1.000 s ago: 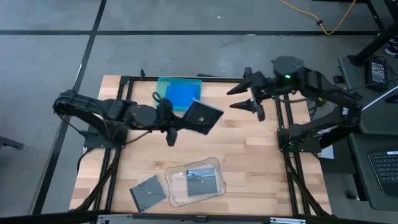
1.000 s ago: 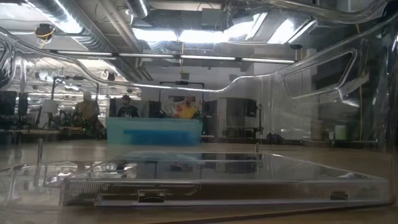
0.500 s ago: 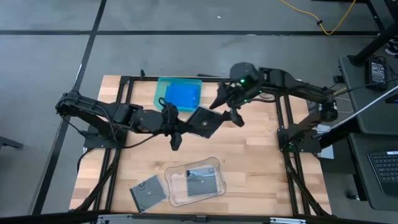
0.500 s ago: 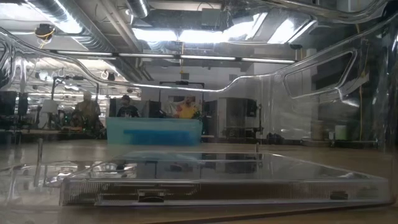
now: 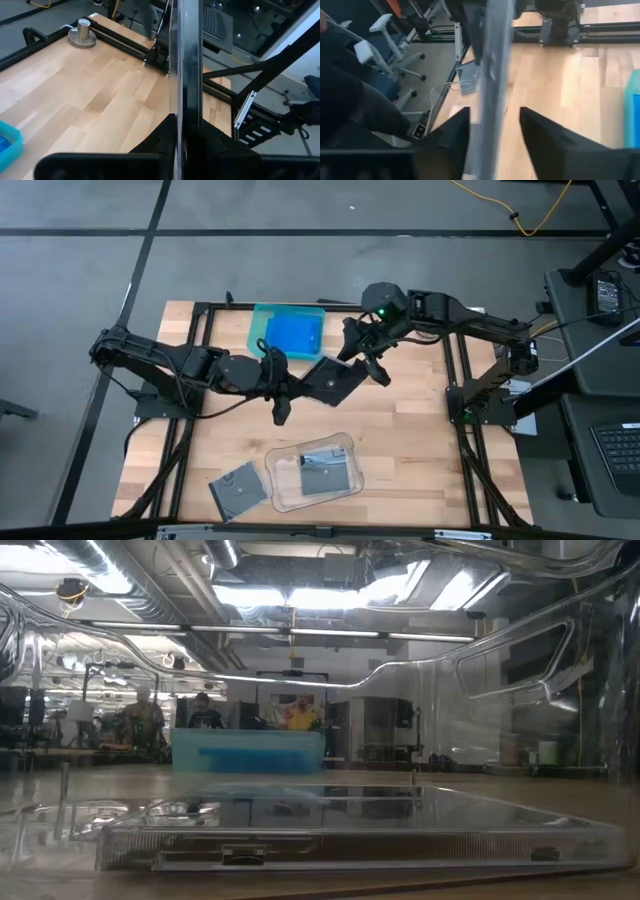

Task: Pick & place jewel cases by type
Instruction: Put the top black CD case into the transparent bin

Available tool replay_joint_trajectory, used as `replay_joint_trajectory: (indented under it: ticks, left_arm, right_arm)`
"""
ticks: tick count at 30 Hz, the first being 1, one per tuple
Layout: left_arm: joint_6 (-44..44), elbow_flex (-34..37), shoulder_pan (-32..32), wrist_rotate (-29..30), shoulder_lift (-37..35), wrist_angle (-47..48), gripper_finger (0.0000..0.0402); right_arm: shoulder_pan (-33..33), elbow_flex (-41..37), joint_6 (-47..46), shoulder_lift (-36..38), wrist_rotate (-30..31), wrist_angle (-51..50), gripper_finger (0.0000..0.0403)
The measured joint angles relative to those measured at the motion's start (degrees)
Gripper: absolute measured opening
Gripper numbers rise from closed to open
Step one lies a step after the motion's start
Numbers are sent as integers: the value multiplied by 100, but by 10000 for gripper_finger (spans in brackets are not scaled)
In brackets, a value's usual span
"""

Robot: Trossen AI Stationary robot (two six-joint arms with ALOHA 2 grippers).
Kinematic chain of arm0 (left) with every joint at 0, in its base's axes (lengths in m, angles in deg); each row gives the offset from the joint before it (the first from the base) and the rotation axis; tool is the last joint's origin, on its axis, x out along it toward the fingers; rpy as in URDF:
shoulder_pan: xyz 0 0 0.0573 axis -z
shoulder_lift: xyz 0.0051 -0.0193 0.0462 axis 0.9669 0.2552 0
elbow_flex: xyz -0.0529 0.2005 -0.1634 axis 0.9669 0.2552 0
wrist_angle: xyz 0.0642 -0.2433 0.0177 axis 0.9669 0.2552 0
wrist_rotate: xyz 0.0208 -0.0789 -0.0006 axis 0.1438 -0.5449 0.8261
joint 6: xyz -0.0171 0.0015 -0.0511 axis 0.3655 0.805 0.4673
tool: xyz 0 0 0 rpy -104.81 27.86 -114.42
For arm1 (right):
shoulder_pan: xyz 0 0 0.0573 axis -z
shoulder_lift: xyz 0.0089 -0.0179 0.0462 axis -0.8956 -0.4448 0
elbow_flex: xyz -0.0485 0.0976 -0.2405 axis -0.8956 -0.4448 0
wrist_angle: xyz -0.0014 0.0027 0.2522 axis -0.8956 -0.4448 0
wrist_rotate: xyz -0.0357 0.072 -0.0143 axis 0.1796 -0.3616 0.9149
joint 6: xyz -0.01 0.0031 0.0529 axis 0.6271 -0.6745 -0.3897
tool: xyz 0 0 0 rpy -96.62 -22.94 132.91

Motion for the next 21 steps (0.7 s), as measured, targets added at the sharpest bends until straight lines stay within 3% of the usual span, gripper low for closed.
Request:
replay_joint_trajectory:
  ticks: [8, 16, 21]
  left_arm:
    - [-87, 4, -60, -285, -96, 244, 39]
    - [-87, 9, -88, -88, -318, 269, 40]
    - [-163, 9, -97, -516, -457, 503, 40]
  right_arm:
    - [0, 0, -11, 0, -80, 4, 42]
    - [4, 2, 14, 2, -75, 67, 41]
    - [0, 2, 9, -4, -76, 21, 41]
